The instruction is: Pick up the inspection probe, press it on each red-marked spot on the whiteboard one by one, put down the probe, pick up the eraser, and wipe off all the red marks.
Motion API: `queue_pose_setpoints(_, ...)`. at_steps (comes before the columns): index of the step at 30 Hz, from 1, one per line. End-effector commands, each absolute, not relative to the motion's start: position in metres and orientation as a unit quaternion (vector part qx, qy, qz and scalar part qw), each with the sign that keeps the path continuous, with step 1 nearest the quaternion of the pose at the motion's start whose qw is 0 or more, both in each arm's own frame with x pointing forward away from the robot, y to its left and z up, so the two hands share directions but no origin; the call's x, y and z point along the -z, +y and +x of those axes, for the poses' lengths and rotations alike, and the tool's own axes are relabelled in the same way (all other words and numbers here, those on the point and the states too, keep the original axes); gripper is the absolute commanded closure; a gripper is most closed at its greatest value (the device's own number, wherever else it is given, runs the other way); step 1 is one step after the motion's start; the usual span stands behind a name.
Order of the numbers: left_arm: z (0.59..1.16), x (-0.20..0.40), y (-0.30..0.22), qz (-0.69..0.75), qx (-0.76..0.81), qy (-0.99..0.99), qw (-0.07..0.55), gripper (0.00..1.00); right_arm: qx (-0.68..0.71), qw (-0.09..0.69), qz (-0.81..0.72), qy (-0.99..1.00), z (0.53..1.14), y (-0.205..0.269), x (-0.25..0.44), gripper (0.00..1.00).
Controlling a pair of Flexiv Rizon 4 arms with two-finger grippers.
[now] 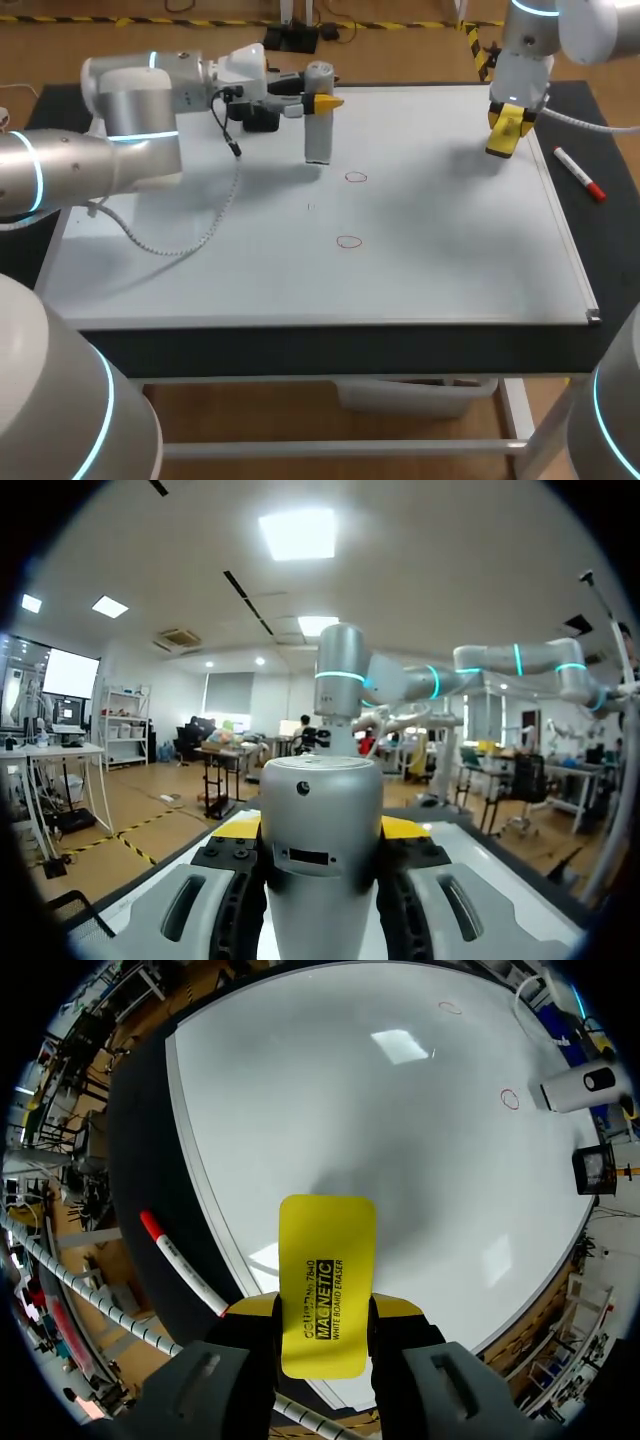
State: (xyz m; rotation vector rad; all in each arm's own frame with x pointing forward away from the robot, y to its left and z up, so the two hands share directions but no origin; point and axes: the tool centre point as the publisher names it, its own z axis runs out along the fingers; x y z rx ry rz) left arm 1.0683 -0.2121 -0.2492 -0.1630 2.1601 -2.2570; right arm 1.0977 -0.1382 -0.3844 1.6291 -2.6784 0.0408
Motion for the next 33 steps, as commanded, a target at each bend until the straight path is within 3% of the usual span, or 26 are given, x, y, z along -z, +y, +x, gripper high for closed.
queue_pose_setpoints(1, 1.061, 0.243, -0.186, -0.062, 0.721, 0.690, 0.017, 1.00, -0.014, 0.005, 0.521, -0.854, 1.099, -0.139, 0.384, 1.00)
queue_pose_setpoints(33, 1.089, 0.234, -0.036, -0.109, 0.724, 0.675, 0.092, 1.00, -0.014, 0.005, 0.521, -0.854, 1.099, -0.139, 0.384, 1.00)
